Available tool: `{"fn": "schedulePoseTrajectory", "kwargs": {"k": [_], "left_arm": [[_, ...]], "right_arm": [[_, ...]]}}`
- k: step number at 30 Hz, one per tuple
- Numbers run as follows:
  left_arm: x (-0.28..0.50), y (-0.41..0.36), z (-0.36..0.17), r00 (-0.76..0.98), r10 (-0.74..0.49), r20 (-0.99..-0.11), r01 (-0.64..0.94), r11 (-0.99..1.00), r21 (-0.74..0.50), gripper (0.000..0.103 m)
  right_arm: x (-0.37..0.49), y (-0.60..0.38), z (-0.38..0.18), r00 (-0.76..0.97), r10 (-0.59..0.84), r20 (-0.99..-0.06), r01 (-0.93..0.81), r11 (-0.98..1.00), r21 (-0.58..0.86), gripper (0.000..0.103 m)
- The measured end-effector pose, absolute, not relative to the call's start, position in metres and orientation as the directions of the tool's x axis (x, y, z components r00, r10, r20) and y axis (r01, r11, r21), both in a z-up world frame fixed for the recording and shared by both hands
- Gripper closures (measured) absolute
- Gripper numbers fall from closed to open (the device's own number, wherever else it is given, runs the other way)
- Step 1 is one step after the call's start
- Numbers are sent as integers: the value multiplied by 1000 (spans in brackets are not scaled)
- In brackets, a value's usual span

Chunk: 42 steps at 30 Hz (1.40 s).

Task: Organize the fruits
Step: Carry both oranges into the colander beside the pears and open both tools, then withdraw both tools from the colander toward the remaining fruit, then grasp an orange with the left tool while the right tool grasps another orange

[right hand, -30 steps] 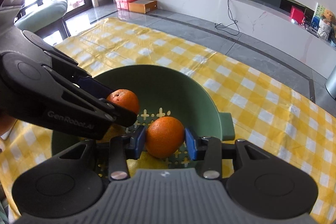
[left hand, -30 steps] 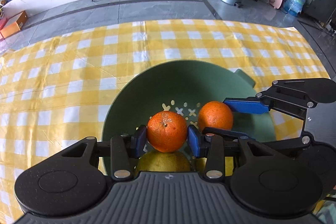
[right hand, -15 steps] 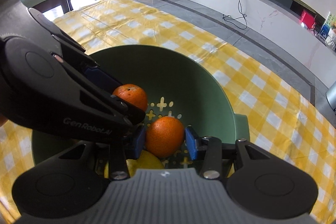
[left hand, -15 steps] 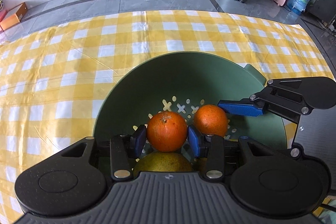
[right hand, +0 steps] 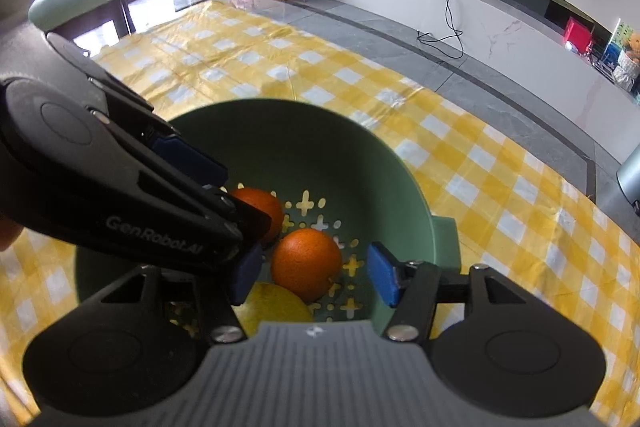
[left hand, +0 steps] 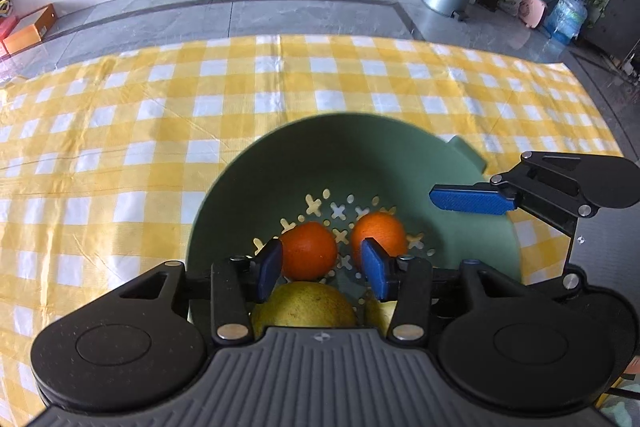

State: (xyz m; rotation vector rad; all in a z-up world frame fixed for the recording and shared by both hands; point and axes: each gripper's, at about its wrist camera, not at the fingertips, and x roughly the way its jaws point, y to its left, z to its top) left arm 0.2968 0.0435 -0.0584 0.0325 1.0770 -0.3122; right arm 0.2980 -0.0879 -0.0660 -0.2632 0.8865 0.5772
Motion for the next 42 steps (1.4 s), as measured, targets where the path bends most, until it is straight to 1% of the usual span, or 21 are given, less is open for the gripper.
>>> {"fn": "schedulePoseTrajectory", "kwargs": {"k": [5,8,15,21,24,27,34,39,42], "left_arm": [[275,43,-32,495,-258,-830,274,953,-133,49],[256,38,-15,541,-256,-801,287,952,-110,49],[201,21,20,659,-256,-707,338,941,-26,49],[159,8,35,712,-295,-637,358,933,-32,49],[139,-2,32,736,-290,-612,350,936,-22,49],[126,-9,22,734,-305,-606,345,937,-54,49],[112,-27,-8,727,-290,-623,293,951,-101,49],[110,-38,-34,709,-263,-654,273,958,-89,49],[113,-38,-50,687,-272,-674,256,958,-126,49]], "right_arm": [[279,-98,-41,536,377,-755,-558,830,18,43],[263,-107,-24,573,371,-730,-535,845,9,43],[216,-142,11,641,395,-658,-478,876,60,43],[173,-173,22,698,369,-614,-418,906,68,43],[152,-188,18,722,352,-596,-386,920,76,42],[135,-199,7,728,336,-598,-353,931,94,34],[114,-219,-35,726,293,-623,-259,955,146,34],[117,-219,-59,703,290,-649,-253,955,154,34],[124,-217,-70,695,282,-661,-251,957,144,34]]}}
